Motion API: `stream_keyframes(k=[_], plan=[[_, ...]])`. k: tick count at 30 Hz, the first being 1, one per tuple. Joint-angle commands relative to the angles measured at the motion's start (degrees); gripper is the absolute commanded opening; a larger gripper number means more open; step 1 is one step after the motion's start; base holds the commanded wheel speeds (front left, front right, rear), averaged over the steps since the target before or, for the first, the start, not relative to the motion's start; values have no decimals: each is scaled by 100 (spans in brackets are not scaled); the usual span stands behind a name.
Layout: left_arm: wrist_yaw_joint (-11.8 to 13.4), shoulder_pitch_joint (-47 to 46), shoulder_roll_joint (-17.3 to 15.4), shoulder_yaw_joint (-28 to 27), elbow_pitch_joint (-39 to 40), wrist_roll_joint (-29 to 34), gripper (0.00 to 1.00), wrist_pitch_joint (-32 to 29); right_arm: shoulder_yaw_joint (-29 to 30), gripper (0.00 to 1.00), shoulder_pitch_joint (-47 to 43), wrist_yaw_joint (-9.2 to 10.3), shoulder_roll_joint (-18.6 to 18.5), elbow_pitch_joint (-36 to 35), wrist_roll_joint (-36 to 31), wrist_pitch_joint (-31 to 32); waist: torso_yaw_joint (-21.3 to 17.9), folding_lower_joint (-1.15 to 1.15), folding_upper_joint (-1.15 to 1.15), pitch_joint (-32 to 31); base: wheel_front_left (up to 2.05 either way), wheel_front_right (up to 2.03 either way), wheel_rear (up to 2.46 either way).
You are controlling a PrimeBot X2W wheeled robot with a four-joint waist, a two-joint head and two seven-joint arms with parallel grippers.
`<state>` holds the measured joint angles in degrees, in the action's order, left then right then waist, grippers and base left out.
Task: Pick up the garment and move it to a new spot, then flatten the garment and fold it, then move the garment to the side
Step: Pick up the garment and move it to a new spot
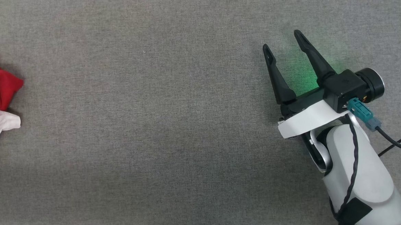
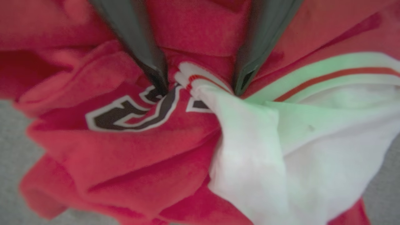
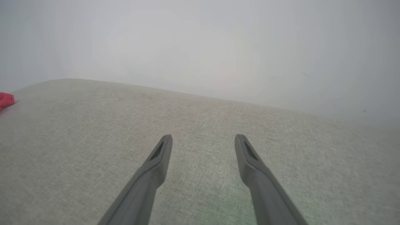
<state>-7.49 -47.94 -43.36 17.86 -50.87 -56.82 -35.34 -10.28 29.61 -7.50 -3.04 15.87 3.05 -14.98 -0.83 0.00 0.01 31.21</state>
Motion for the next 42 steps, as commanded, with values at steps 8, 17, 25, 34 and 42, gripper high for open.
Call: stream_keyframes(k=[8, 17, 25, 34, 42], plan=[[-23, 359, 740, 415, -85, -307, 0, 364, -80, 100, 20, 2, 11, -196, -72, -26, 93, 0, -1, -131, 0, 0, 0], [-17, 78, 304, 756, 316, -123, 0, 1516, -85, 100, -207, 2, 6, -19, -6, -27, 297, 0, -1, -682, 0, 0, 0], [-3, -101, -99, 1494, 1312, 309, 0, 2291, 84, 100, -440, 2, -1, -8, 170, -27, 182, 0, -1, -1285, 0, 0, 0], [-2, -411, -183, 2374, 2869, 630, 0, 2218, 409, 100, -681, 2, 6, -173, 346, -26, -316, 0, -1, -1402, 0, 0, 0], [6, -996, 285, 3529, 3710, 1026, 0, 1662, 587, 100, -795, 2, 8, -372, 716, -26, -1185, 0, -1, -1066, 0, 0, 0]])
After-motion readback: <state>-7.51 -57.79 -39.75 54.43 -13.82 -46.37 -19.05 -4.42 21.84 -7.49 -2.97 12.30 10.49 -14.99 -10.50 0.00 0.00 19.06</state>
